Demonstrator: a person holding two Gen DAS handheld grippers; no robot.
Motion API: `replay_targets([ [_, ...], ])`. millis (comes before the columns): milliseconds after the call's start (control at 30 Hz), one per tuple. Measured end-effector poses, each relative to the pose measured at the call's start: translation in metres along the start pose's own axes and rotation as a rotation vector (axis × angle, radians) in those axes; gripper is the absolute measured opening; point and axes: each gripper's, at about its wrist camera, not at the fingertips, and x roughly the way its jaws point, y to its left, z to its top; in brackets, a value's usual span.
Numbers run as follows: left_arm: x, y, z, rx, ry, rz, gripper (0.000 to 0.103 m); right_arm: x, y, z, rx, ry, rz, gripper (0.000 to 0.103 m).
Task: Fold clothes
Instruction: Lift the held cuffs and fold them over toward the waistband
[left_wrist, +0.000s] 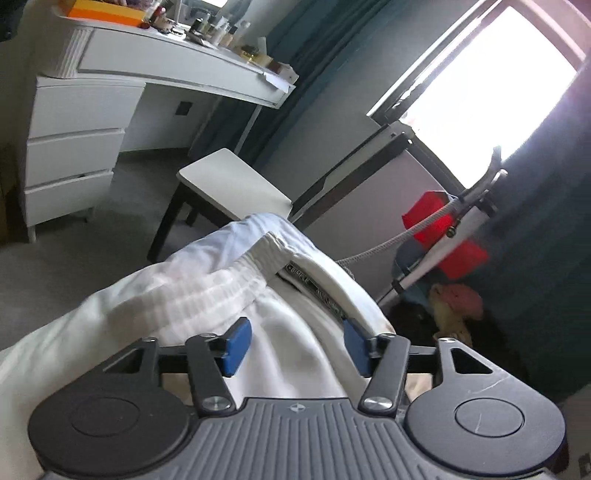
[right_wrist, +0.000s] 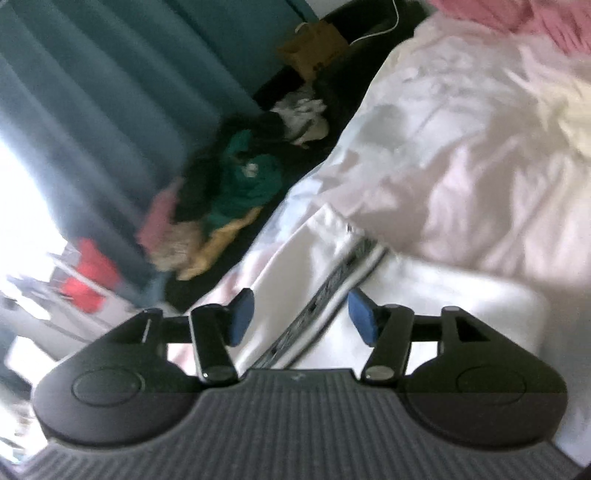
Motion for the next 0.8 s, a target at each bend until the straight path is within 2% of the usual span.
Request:
replay_targets([
  [100, -0.04, 0.025, -0.02, -0.093, -0.028, -0.01, 0.066, -0.047, -0.035, -0.014, 0.145, 0.017, 0.106, 0.06],
  [167, -0.054, 0.042, -0.034, -0.164, -0.002, -0.059, 0.069, -0.069, -0.065, -0.029, 0.287, 0.044, 0.166, 0.06],
  [367, -0.046, 0.077, -0.069, -0.326, 0.068, -0.077, 0.069, -0.076, -0.108, -0.073, 0.42, 0.153, 0.139, 0.059],
  [467, -0.024, 0.087, -0.074, -0.383, 0.046, -0.024, 0.068, -0.052, -0.109, -0.087, 0.416, 0.191, 0.137, 0.059],
  [600, 0.013, 0.09, -0.07, -0.424, -0.046, 0.008, 0.067, -0.013, -0.096, -0.098, 0.33, 0.14, 0.187, 0.059],
  [667, 0.035, 0.087, -0.065, -0.42, -0.067, 0.012, 0.056, 0.004, -0.088, -0.104, 0.285, 0.083, 0.197, 0.058],
  [733, 0.053, 0.081, -0.057, -0.43, -0.082, 0.042, 0.054, 0.014, -0.084, -0.107, 0.308, -0.013, 0.195, 0.057],
  [767, 0.058, 0.079, -0.052, -0.434, -0.082, 0.059, 0.051, 0.019, -0.081, -0.106, 0.314, -0.042, 0.178, 0.054],
  [800, 0.061, 0.077, -0.049, -0.437, -0.085, 0.071, 0.047, 0.024, -0.078, -0.103, 0.317, -0.064, 0.156, 0.04],
])
